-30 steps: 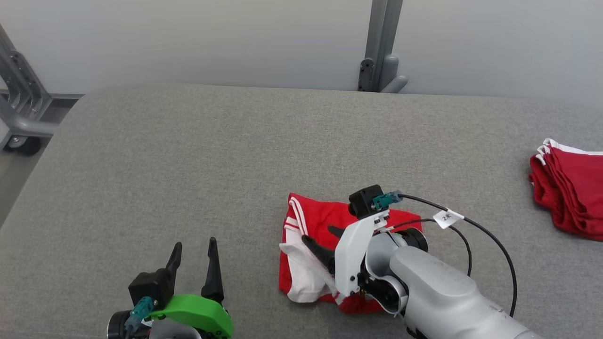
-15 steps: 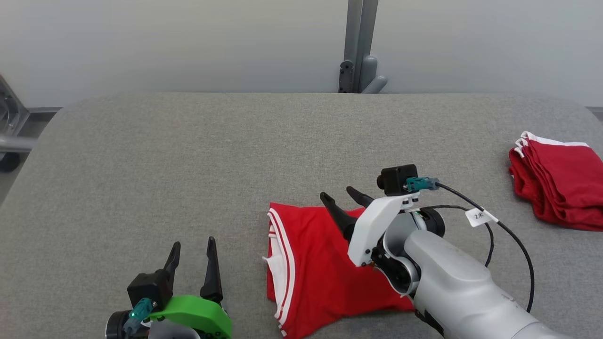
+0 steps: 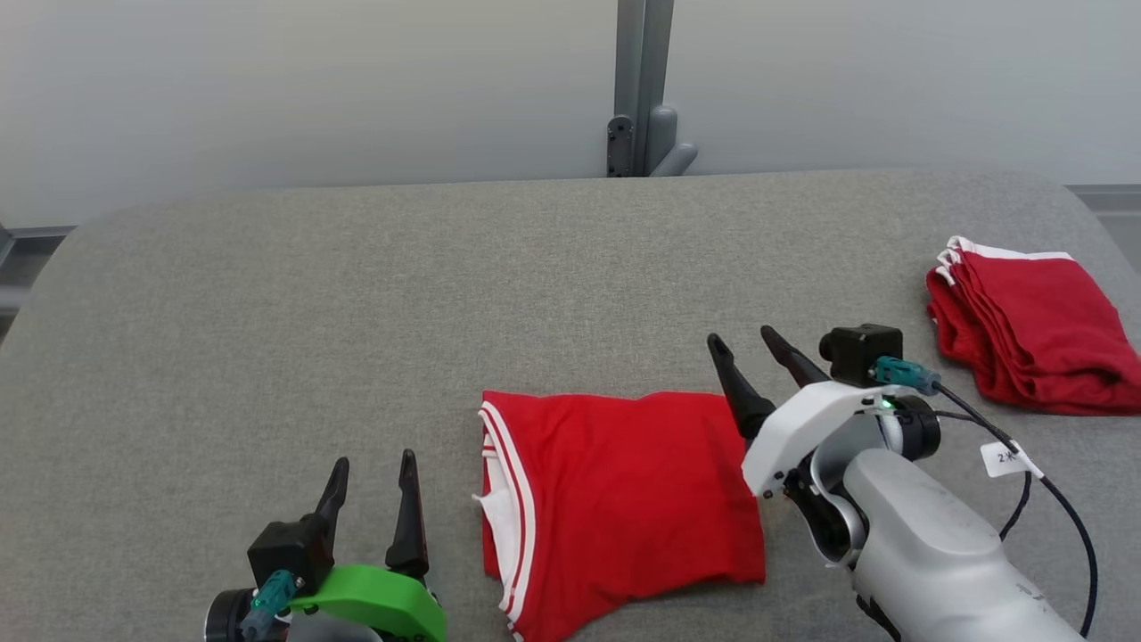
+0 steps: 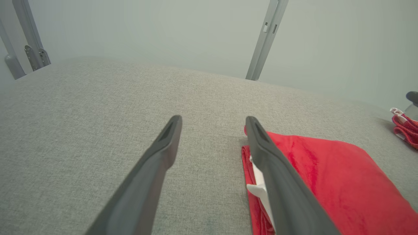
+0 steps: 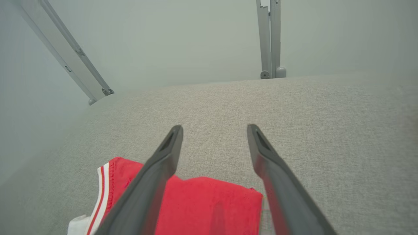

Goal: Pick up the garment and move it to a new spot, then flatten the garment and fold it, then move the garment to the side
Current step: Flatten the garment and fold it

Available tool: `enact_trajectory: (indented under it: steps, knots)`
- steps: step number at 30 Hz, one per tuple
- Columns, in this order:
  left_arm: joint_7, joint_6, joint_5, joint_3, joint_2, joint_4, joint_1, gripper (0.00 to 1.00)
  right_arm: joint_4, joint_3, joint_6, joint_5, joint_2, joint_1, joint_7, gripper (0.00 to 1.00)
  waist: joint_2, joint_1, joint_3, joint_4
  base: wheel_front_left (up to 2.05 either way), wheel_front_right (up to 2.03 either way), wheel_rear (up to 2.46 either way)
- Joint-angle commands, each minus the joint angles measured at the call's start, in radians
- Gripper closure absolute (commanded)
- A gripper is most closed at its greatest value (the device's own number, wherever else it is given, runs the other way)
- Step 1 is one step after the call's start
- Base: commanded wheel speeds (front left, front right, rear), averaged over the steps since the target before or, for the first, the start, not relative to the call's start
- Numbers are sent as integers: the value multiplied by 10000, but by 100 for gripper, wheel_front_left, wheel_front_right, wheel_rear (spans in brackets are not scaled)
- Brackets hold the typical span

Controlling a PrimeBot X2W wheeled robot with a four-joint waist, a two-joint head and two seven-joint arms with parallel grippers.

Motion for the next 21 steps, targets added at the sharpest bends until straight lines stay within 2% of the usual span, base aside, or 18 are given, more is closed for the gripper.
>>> enact_trajectory:
  steps: [1,6,13,14,15,16,17,18,21]
  knots:
    - [-22,55,44,27,7,-58,115,0,-139,-183,-4,-296,-43,249,-65,0,0,0,7,-108,0,0,0]
    - [-22,93,71,46,56,-147,126,0,-1020,-906,-4,-1684,74,1076,-84,0,0,0,96,-150,0,0,0]
    - [-20,95,60,34,89,-107,-55,0,-2153,-1149,-4,-3469,385,2203,-84,0,0,0,284,388,0,0,0]
    - [-20,97,65,44,95,-110,-77,0,-2307,-1169,-4,-3770,412,2335,-84,8,0,0,312,488,0,0,0]
    - [-20,95,73,23,98,-109,-102,0,-2417,-1225,-4,-4092,441,2484,-85,55,0,0,338,611,0,0,0]
    - [-20,107,66,45,103,-118,-114,0,-2478,-1213,-4,-4312,494,2672,-83,80,0,0,359,710,0,0,0]
    - [-20,93,62,47,112,-114,-133,0,-2484,-1231,-4,-4438,547,2861,-85,96,0,0,381,830,0,0,0]
    - [-20,84,61,48,118,-113,-149,0,-2485,-1184,-4,-4568,601,2976,-85,100,0,0,405,941,0,0,0]
    - [-21,77,59,58,125,-113,-198,0,-2216,-884,-5,-4677,679,3203,-86,100,0,0,478,1278,0,0,0]
